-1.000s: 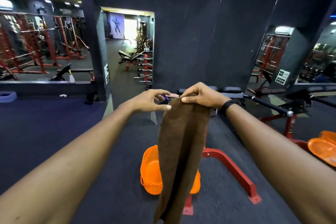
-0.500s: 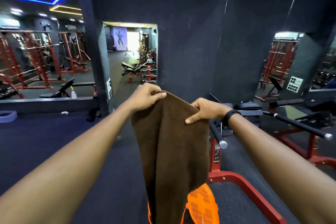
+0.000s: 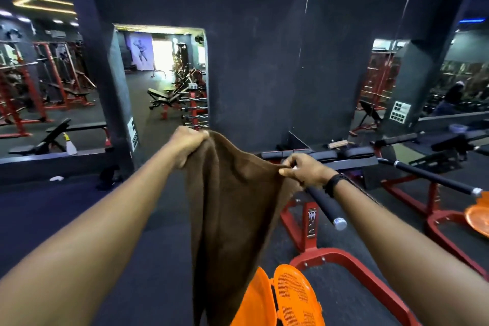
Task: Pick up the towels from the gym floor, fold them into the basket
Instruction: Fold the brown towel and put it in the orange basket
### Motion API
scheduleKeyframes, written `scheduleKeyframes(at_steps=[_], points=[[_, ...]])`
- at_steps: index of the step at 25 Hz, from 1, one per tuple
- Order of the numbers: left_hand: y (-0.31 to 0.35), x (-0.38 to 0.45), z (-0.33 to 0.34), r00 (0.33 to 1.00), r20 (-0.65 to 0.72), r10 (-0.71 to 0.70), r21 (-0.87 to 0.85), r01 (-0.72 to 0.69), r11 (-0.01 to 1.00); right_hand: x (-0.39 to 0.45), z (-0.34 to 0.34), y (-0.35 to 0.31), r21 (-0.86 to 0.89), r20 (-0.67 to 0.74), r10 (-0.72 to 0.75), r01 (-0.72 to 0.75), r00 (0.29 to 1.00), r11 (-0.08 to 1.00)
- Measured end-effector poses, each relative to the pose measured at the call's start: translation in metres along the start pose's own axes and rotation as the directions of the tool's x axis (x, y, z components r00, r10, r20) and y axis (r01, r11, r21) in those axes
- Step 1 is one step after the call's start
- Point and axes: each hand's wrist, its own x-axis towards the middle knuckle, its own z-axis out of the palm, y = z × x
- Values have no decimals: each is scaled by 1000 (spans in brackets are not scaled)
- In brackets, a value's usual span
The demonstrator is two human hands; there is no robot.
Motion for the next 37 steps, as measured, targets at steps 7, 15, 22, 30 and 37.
scheduleKeyframes(at_steps=[7,15,22,30,37], points=[[6,17,43,951,298,88,-144,-46,989,35,42,-94,425,-61,-78,96,995,900],[-5,14,67,824,519,227,-443,32,896,52,29,-90,592,-225,128,31,966,805],[-15,1,93,732,450,512,-343,-387,856,51,21,-75,650,-318,286,-12,904,760],[-17,9,115,742,293,603,-264,-543,797,29,-11,-44,339,-115,8,32,993,940],[1,35,99,769,229,597,-366,-500,785,19,-29,3,-303,255,108,-27,961,953]])
